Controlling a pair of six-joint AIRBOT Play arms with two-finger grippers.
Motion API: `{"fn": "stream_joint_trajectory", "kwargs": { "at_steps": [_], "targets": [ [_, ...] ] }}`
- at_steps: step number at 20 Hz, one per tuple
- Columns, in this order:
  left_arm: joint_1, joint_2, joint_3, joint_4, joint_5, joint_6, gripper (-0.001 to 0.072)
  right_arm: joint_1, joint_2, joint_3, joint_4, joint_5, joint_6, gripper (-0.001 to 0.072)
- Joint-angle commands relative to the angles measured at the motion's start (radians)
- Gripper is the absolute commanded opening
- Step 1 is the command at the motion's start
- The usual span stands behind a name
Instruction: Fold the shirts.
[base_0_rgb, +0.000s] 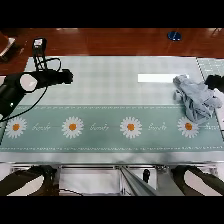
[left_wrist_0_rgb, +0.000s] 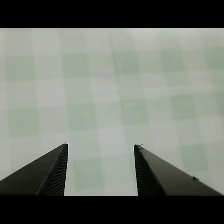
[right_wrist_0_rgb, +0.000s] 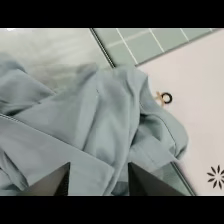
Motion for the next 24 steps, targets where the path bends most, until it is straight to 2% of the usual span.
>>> {"fn": "stream_joint_trajectory", "kwargs": {
  "at_steps": [1,5,7,9,10,12,13,17,20,22,24],
  "targets": [
    [-0.001,-0.015,0.0,0.002,0.009,-0.001,0.0507,-0.129,-0.13,0.0,0.212,0.015,-0.135,0.0417],
    [-0.001,-0.016,0.0,0.002,-0.018,-0.028,0.0507,-0.136,-0.278,0.0,0.286,0.04,-0.161,0.0413],
    [-0.001,-0.017,0.0,0.002,-0.05,-0.027,0.0507,-0.136,-0.309,0.0,0.379,0.037,-0.206,0.0381],
    [0.001,-0.016,0.001,0.003,-0.106,-0.025,0.0507,-0.136,-0.311,0.01,0.491,0.046,-0.314,0.0106],
    [0.005,-0.011,0.001,0.003,-0.15,-0.009,0.0507,-0.136,-0.311,0.031,0.556,0.073,-0.392,0.0024],
    [0.019,0.014,0.027,0.034,-0.252,0.065,0.0506,-0.13,-0.276,0.118,0.679,0.132,-0.588,0.0023],
    [0.035,0.041,0.05,0.061,-0.289,0.063,0.0506,-0.121,-0.228,0.164,0.715,0.127,-0.637,0.0023],
    [0.123,0.244,0.062,0.015,-0.401,0.06,0.0506,-0.064,-0.007,0.405,0.721,0.112,-0.636,0.0023],
    [0.106,0.449,-0.078,-0.124,-0.439,0.071,0.0506,0.008,0.143,0.541,0.736,0.093,-0.636,0.0023],
    [0.076,0.558,-0.181,-0.15,-0.439,0.069,0.0506,0.064,0.201,0.629,0.738,0.105,-0.634,0.0023],
    [0.062,0.626,-0.267,-0.15,-0.439,0.031,0.0506,0.135,0.219,0.73,0.743,0.137,-0.635,0.0023]
  ]
}}
